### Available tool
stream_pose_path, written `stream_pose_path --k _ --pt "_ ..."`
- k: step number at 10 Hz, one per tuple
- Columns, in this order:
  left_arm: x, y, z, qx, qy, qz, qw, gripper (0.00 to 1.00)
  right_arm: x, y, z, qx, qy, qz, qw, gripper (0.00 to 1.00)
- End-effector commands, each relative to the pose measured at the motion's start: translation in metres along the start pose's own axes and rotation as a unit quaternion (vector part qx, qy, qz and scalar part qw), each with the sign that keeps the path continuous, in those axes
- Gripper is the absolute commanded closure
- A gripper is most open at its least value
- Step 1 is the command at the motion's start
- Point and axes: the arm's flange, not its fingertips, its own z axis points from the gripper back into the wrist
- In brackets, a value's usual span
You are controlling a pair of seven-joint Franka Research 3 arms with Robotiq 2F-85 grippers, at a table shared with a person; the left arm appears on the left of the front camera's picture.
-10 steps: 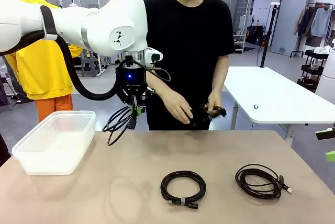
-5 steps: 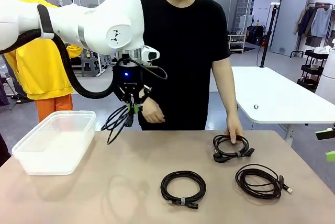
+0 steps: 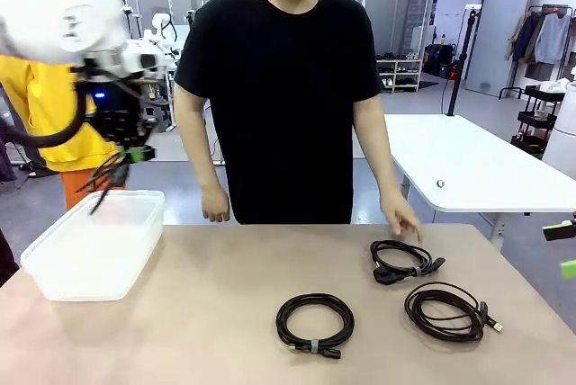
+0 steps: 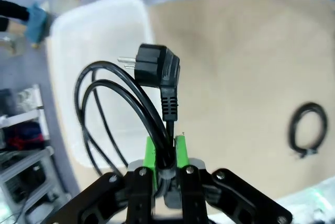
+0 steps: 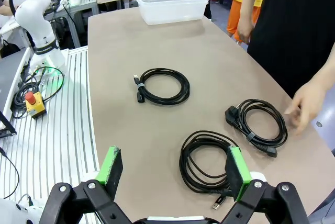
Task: Organize and store the cables.
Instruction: Place the Power Cable into the Organizing box.
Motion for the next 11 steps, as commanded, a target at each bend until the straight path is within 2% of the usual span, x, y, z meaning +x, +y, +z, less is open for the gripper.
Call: stream_pose_path --k 1,3,5,8,11 --pt "-0.024 0.036 -0.02 -0.027 -0.021 -0.006 0.999 0.83 0.0 -0.002 0.0 -0.001 -0.008 0.01 1.0 0.0" --pt "-0.013 0.06 -0.039 -0.005 -0.033 -0.001 0.999 0.83 0.0 -0.002 0.0 -0.001 -0.008 0.01 1.0 0.0" --pt "0.0 0.077 -0.072 -0.01 -0.019 0.023 0.999 0.83 0.0 -0.002 0.0 -0.001 -0.008 0.01 1.0 0.0" --pt "0.017 0.086 -0.137 -0.01 0.009 0.069 0.998 0.83 0.0 -0.002 0.0 -0.001 -0.008 0.01 1.0 0.0" --pt "0.017 0.088 -0.195 -0.008 0.027 0.103 0.994 0.83 0.0 -0.002 0.0 -0.001 -0.008 0.01 1.0 0.0"
